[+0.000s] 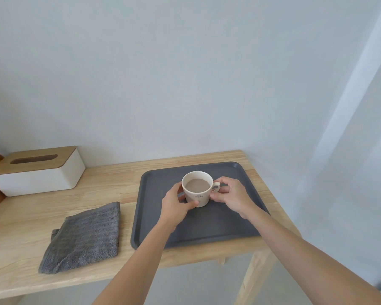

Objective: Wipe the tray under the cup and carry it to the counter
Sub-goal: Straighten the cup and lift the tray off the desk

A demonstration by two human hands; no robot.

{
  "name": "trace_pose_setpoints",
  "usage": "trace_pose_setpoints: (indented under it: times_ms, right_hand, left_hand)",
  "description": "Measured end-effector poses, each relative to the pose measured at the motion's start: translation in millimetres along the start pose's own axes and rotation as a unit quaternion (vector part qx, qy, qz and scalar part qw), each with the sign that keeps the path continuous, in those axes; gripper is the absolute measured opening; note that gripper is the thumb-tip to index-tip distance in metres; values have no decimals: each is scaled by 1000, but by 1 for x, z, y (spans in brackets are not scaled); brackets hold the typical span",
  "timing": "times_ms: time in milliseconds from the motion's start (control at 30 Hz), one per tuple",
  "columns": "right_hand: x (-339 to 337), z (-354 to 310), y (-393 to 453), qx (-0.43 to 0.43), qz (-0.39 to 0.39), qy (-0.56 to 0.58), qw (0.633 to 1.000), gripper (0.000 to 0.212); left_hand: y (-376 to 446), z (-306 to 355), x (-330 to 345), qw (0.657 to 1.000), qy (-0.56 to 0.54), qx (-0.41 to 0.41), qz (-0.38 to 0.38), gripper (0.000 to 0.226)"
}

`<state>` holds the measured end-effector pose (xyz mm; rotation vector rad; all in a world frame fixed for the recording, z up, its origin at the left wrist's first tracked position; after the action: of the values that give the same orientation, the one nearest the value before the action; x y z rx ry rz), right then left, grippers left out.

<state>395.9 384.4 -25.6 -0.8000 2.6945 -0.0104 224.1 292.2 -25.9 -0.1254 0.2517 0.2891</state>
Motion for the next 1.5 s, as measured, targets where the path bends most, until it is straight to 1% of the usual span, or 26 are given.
trace_pose_setpoints:
  times_ms: [100, 167, 233, 267, 333, 367, 433, 533, 633, 700, 800, 933, 1067, 1200, 1300, 1500]
  right_hand:
    - [-1, -6, -4, -3, -10, -30, 999, 22]
    - [-11, -8, -8, -5, 19, -112, 993, 29]
    - [-33, -7, -17, -2, 99, -237, 967, 35]
    - [-44, -4, -23, 10, 137, -291, 947, 37]
    - [-63, 10, -32, 65, 165, -367, 913, 38]
    - [-68, 18, -36, 92, 162, -386, 903, 38]
    - [-73, 26, -40, 115, 156, -395, 898, 32]
    - [-77, 24, -39, 123, 173, -415, 885, 22]
    - [-80, 25, -37, 131, 183, -433, 873, 23]
    - [-81, 26, -37, 119, 190, -428, 875, 25]
    - [-84, 30, -38, 105, 194, -415, 883, 27]
    - [-94, 33, -45, 103, 204, -391, 891, 27]
    - [-109, 36, -62, 108, 226, -366, 896, 26]
    - [-135, 29, -89, 123, 265, -350, 890, 27]
    - [-159, 22, -117, 139, 303, -342, 879, 28]
    - [-210, 22, -193, 192, 380, -330, 843, 28]
  left_hand:
    - [-2, 2, 3, 999, 29, -9, -22, 69]
    - [-3, 4, -3, 996, 88, -13, -25, 76]
    - [-8, 4, -24, 983, 180, -10, 20, 77]
    - [-12, 4, -40, 973, 225, -9, 60, 72]
    - [-22, -4, -74, 944, 298, -36, 138, 58]
    - [-27, -11, -89, 927, 330, -68, 162, 51]
    - [-33, -25, -105, 902, 376, -126, 169, 42]
    - [-28, -33, -106, 892, 403, -137, 153, 32]
    - [-24, -31, -105, 882, 418, -136, 167, 29]
    - [-24, -31, -107, 887, 401, -125, 189, 30]
    - [-28, -35, -112, 907, 341, -109, 223, 29]
    - [-27, -33, -109, 926, 297, -79, 218, 30]
    - [-21, -11, -101, 933, 291, -38, 207, 31]
    - [-5, 19, -83, 939, 299, -16, 169, 30]
    - [12, 44, -60, 947, 289, 29, 135, 29]
    - [36, 86, 16, 950, 287, 108, 57, 29]
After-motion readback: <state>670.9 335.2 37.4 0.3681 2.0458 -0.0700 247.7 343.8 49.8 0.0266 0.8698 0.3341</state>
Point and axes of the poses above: each hand's wrist, its own y-axis towards the middle knuckle, its own x-axis out of the palm, z = x × y, the point moved 8 cm from there along y, towards the middle knuckle, and after that the axes turned 7 degrees about -z, right-handed, at the moved point
